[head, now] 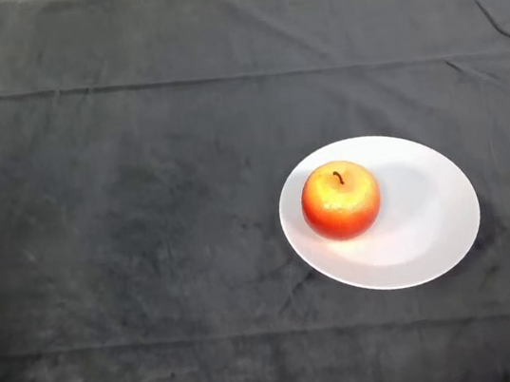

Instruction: Move the apple to the plate

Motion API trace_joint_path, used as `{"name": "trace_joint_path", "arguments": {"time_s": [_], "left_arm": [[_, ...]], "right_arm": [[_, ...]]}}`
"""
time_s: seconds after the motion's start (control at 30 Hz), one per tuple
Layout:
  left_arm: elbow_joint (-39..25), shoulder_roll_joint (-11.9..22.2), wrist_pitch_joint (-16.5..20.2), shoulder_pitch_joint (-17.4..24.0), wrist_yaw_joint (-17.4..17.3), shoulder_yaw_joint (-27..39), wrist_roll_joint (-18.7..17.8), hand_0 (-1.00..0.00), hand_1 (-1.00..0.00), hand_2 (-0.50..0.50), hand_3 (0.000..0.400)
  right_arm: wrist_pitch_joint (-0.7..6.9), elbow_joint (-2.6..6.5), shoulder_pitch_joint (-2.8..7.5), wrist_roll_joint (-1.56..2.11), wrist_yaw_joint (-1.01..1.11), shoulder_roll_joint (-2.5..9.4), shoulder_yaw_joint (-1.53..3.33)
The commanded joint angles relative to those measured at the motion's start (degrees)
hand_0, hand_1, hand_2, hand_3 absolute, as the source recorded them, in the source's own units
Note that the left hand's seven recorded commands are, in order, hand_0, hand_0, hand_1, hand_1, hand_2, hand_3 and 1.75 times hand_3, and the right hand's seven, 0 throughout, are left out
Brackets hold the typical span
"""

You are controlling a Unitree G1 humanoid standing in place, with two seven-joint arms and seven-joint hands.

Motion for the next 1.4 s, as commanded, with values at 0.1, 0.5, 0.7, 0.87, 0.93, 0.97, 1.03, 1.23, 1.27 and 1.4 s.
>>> {"name": "trace_joint_path", "arguments": {"time_s": [0.1,0.5,0.7,0.87,0.93,0.97,1.03,1.23,1.27,1.4], "left_arm": [[2.21,3.02,-0.73,-4.89,1.32,2.36,0.96,0.0,0.0,0.0,0.0],[3.27,2.58,-1.88,-5.39,1.29,3.68,2.06,0.0,0.0,0.0,0.0],[3.61,2.32,-2.34,-5.58,1.06,4.03,2.63,0.0,0.0,0.0,0.0],[3.78,2.04,-2.57,-5.7,0.91,4.24,3.11,0.0,0.0,0.0,0.0],[3.78,1.82,-2.59,-5.76,0.99,4.23,3.37,0.0,0.0,0.0,0.0],[3.75,1.67,-2.58,-5.8,1.03,4.21,3.55,0.0,0.0,0.0,0.0],[3.69,1.51,-2.52,-5.86,1.0,4.22,3.74,0.0,0.0,0.0,0.0],[3.49,1.42,-2.37,-5.89,0.4,4.55,3.92,0.0,0.0,0.0,0.0],[3.44,1.4,-2.34,-5.9,0.33,4.6,3.96,0.0,0.0,0.0,0.0],[3.25,1.28,-2.21,-5.91,0.08,4.79,4.11,0.0,0.0,0.0,0.0]], "right_arm": [[-0.47,-2.17,0.54,0.69,-0.09,0.27,-0.68],[-0.5,-2.02,0.5,0.72,0.01,0.21,-0.71],[-0.51,-1.96,0.48,0.73,0.04,0.19,-0.72],[-0.52,-1.93,0.47,0.73,0.07,0.17,-0.73],[-0.52,-1.91,0.47,0.73,0.07,0.17,-0.73],[-0.53,-1.91,0.47,0.73,0.08,0.17,-0.73],[-0.53,-1.9,0.46,0.73,0.09,0.16,-0.73],[-0.54,-1.87,0.46,0.73,0.1,0.15,-0.73],[-0.54,-1.87,0.46,0.73,0.11,0.15,-0.73],[-0.54,-1.86,0.46,0.73,0.11,0.15,-0.73]]}}
